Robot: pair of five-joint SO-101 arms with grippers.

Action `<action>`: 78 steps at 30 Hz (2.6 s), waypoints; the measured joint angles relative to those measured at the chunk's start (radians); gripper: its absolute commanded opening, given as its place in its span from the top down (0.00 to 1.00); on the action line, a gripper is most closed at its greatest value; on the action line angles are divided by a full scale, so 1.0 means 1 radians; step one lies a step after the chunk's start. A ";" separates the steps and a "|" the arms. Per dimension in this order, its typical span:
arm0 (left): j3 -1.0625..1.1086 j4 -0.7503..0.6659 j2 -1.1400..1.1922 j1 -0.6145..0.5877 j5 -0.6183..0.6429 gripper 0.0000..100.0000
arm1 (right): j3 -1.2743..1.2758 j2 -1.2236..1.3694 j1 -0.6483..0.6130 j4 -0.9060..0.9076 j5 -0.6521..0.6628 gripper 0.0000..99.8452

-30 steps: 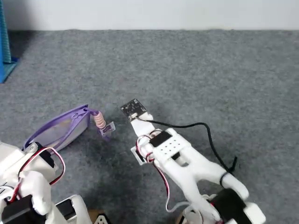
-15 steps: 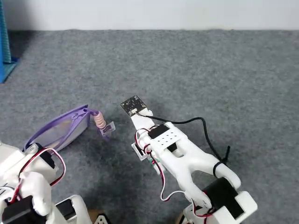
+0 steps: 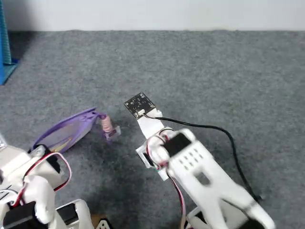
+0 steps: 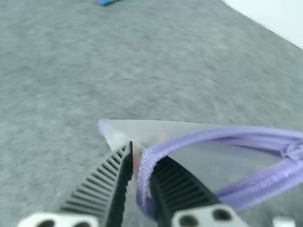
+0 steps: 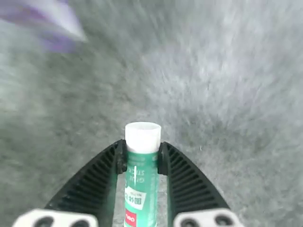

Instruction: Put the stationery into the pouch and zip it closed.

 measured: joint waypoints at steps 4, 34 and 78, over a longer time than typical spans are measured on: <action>0.000 0.000 0.003 0.121 0.000 0.99 | 0.000 -0.213 -0.023 0.046 0.000 0.99; 0.000 0.000 0.009 0.201 0.000 0.99 | 0.233 -0.775 -0.203 -0.783 -0.055 0.99; 0.000 0.003 0.009 0.203 0.000 0.99 | 0.494 -0.514 -0.267 -1.155 -0.058 0.74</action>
